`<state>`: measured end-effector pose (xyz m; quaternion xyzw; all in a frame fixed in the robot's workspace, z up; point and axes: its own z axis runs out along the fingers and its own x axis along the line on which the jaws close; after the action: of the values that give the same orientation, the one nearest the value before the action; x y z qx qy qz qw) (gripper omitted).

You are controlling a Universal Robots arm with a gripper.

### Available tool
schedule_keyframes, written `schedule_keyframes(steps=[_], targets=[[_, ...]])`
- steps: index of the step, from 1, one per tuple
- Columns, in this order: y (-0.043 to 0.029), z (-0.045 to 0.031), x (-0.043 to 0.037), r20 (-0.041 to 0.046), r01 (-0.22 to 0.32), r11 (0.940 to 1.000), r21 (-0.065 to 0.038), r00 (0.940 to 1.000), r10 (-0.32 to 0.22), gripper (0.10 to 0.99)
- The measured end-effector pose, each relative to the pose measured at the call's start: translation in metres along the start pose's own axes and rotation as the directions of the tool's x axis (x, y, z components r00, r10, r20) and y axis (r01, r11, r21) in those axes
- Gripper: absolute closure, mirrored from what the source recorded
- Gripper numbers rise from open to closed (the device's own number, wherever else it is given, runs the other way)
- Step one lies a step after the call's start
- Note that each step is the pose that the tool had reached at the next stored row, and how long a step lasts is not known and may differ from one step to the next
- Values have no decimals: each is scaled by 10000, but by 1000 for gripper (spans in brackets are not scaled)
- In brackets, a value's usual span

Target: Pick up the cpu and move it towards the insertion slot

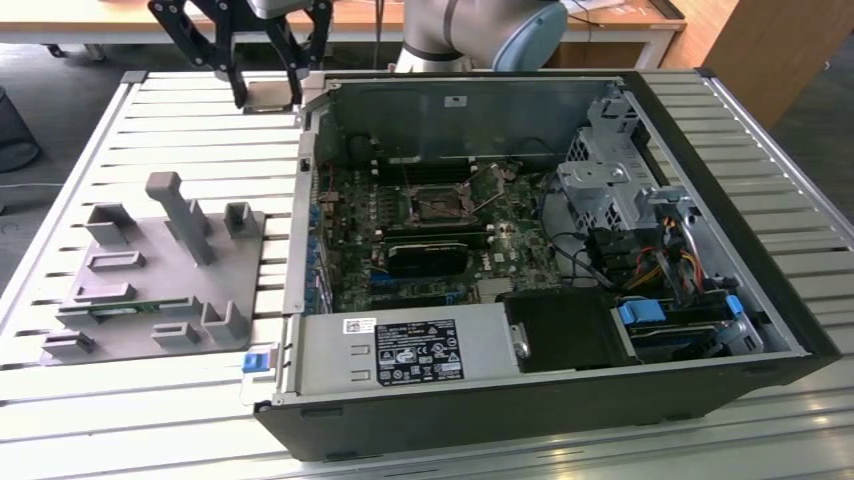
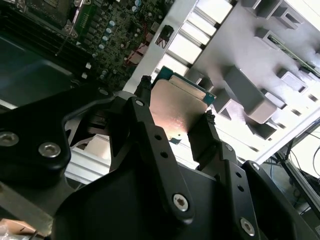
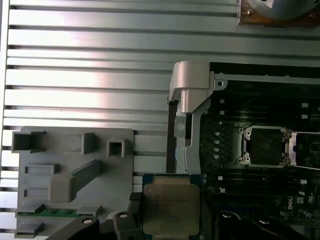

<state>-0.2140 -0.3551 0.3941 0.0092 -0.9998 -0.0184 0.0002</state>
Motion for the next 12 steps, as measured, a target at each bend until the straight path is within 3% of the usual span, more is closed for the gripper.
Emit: schedule_keyframes(steps=[12], targets=[[1,0,-168,0,0,10000,0,10000,0,541]])
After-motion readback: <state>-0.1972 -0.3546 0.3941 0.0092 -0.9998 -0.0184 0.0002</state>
